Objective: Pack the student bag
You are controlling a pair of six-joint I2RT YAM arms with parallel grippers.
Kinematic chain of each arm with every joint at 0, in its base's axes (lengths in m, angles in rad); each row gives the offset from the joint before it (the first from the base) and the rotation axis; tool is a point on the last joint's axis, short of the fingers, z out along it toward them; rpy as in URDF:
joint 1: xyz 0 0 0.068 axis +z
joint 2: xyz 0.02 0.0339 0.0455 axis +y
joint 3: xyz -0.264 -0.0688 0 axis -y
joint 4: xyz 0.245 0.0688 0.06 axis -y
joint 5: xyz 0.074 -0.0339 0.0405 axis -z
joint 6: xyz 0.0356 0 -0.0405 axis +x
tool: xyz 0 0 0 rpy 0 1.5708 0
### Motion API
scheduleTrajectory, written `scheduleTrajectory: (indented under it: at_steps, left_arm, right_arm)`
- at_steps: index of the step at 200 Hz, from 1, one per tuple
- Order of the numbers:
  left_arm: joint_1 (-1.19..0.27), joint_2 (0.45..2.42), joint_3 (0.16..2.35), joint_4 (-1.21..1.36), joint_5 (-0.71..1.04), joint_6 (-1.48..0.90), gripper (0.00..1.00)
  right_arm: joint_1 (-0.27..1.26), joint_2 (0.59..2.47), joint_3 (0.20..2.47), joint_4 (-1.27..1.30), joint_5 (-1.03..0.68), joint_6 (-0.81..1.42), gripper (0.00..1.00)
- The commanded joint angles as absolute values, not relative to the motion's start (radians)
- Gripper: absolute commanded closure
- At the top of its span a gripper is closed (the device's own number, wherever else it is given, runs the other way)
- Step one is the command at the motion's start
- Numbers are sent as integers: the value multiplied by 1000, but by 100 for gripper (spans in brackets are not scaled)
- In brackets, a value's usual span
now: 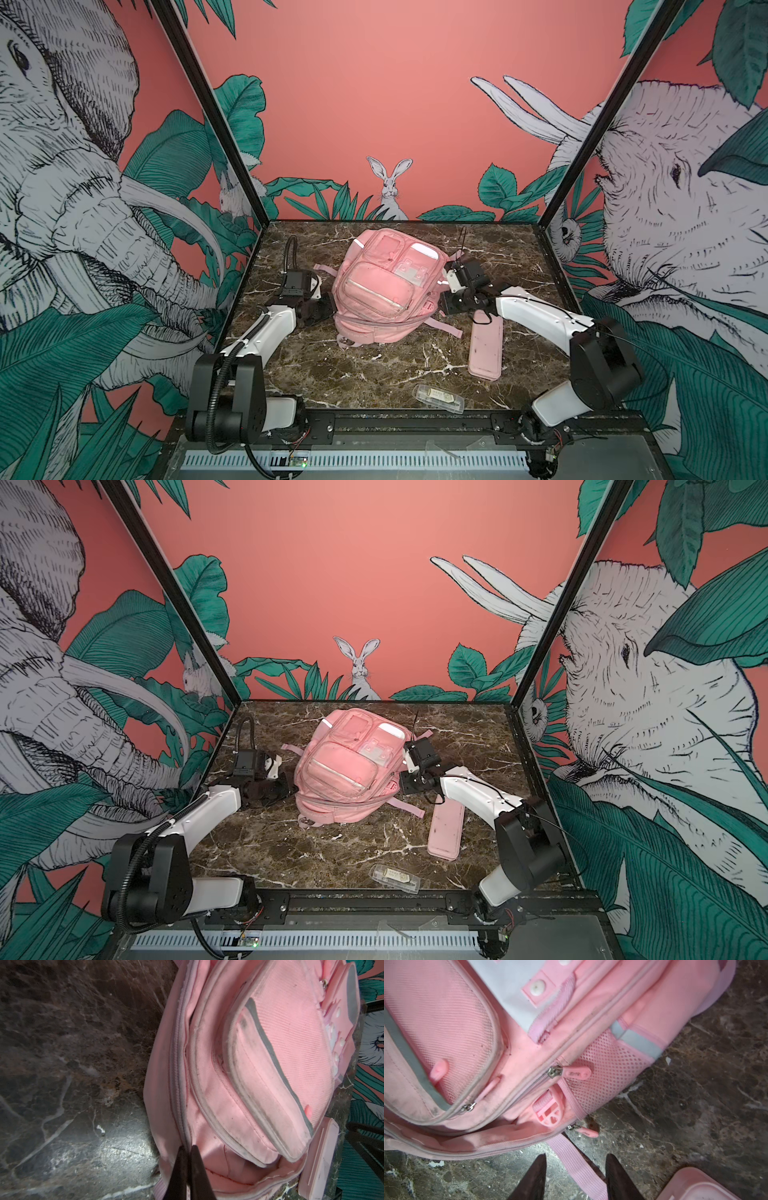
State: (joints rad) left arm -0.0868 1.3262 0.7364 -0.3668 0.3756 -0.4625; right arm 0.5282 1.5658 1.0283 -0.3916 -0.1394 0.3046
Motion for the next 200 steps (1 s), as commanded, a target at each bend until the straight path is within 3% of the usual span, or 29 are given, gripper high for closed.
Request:
scheduleTrajectory:
  at_steps: [1, 68, 119, 150, 178, 200]
  left_arm:
    - [-89, 1336, 743, -364, 338, -461, 100]
    - [-66, 1415, 809, -345, 294, -463, 100]
    - [-55, 1444, 810, -332, 304, -458, 100]
    - [-50, 1444, 808, -332, 301, -453, 100]
    - [-37, 1453, 808, -331, 291, -444, 100]
    - [-20, 1466, 816, -331, 295, -443, 100]
  right_arm:
    - [536, 1642, 1074, -354, -143, 260, 52]
    - [538, 1789, 1199, -379, -69, 157, 50]
    - [536, 1711, 1123, -262, -116, 186, 43]
    - [530, 1751, 1165, -300, -27, 213, 44]
    - [511, 1753, 1137, -196, -218, 202, 43]
    - [511, 1787, 1167, -221, -252, 171, 41]
